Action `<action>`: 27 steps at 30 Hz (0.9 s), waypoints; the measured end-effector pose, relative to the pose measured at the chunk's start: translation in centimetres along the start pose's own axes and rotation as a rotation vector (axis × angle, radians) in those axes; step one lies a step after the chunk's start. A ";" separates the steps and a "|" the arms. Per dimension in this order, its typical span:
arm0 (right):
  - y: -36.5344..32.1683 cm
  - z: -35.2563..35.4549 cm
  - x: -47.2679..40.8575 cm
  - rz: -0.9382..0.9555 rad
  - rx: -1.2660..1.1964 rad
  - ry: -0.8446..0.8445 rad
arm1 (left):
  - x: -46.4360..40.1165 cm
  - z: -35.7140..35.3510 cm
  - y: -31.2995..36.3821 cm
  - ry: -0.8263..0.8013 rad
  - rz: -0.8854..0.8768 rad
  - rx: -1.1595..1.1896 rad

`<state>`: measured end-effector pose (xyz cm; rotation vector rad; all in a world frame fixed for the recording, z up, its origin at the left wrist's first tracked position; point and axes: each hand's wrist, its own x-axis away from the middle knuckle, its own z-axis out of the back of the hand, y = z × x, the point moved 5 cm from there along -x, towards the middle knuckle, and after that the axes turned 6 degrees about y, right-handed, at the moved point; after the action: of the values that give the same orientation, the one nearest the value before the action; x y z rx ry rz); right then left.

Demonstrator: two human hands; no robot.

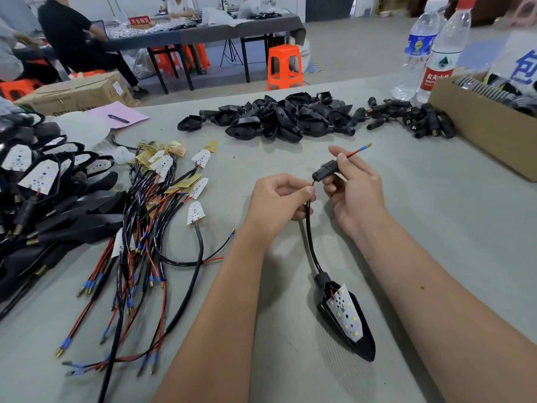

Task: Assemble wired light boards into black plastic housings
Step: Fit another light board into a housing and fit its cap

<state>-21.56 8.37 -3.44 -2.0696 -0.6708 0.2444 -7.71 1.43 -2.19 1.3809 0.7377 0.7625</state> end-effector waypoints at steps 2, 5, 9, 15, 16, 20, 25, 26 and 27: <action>-0.1 -0.1 0.1 0.012 0.025 -0.012 | 0.0 0.0 0.0 0.005 0.003 0.006; 0.0 -0.5 0.4 0.022 0.097 -0.063 | 0.1 -0.1 0.0 0.023 0.011 0.036; 0.2 -0.9 0.6 0.062 0.210 -0.094 | 0.0 -0.4 -0.2 0.069 0.002 0.045; 0.0 -0.1 0.2 0.056 0.110 0.004 | -0.2 -0.2 -0.4 0.066 0.028 0.068; -0.1 0.0 0.1 0.058 0.081 0.026 | -0.2 -0.2 -0.4 0.056 0.036 0.071; -0.2 0.2 0.1 0.100 0.089 0.084 | -0.1 -0.2 -0.4 -0.018 0.078 0.089; -0.6 0.4 0.0 0.130 0.040 0.151 | 0.1 0.0 -0.6 -0.140 0.142 0.119; -0.7 0.5 -0.1 0.129 0.027 0.153 | 0.0 0.1 -0.7 -0.143 0.144 0.122; -0.7 0.5 -0.1 0.128 0.024 0.150 | 0.0 0.2 -0.8 -0.140 0.145 0.132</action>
<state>-22.10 9.03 -3.12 -2.0872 -0.4432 0.1666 -7.52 1.26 -2.94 1.6040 0.5919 0.7317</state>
